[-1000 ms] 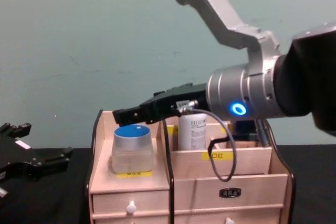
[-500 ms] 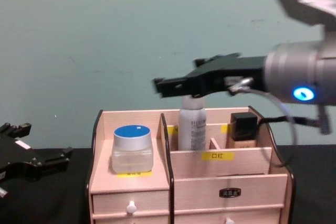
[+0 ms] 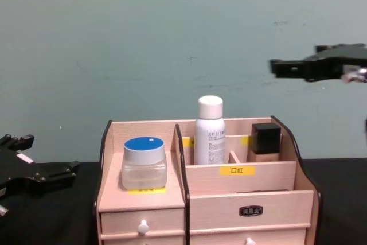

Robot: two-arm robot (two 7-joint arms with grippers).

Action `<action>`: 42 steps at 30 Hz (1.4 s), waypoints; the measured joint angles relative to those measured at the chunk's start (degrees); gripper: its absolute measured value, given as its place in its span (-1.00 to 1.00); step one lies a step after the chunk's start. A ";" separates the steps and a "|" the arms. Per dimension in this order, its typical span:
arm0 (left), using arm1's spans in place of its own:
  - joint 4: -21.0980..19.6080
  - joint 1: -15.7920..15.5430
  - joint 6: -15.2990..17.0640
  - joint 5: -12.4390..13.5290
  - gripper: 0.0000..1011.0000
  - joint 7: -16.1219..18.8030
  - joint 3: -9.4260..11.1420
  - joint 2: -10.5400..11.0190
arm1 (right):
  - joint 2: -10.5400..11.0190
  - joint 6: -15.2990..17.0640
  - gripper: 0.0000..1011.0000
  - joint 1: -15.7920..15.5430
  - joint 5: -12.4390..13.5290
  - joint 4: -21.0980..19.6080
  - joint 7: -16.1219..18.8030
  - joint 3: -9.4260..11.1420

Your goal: Pick up the facial cleanser and watermelon frost from the table and place them into the tiered storage box.

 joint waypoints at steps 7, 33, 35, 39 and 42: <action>0.00 0.00 0.00 0.00 1.00 0.00 0.00 0.00 | -0.87 -2.45 0.98 1.04 -1.28 5.26 -3.39 3.81; 0.01 0.00 0.00 0.00 1.00 0.00 0.00 0.00 | -3.60 -5.61 0.98 2.82 -5.80 17.80 -6.29 7.64; 0.00 0.00 0.00 0.00 1.00 0.00 0.00 0.00 | -3.58 -5.62 0.98 2.82 -5.80 17.75 -6.29 7.63; 0.00 0.00 0.00 0.00 1.00 0.00 0.00 0.00 | -3.54 -5.62 0.98 2.82 -5.78 17.62 -6.28 7.58; 0.00 0.00 0.00 0.00 1.00 0.00 0.00 0.00 | -3.52 -5.62 0.98 2.82 -5.76 17.51 -6.27 7.55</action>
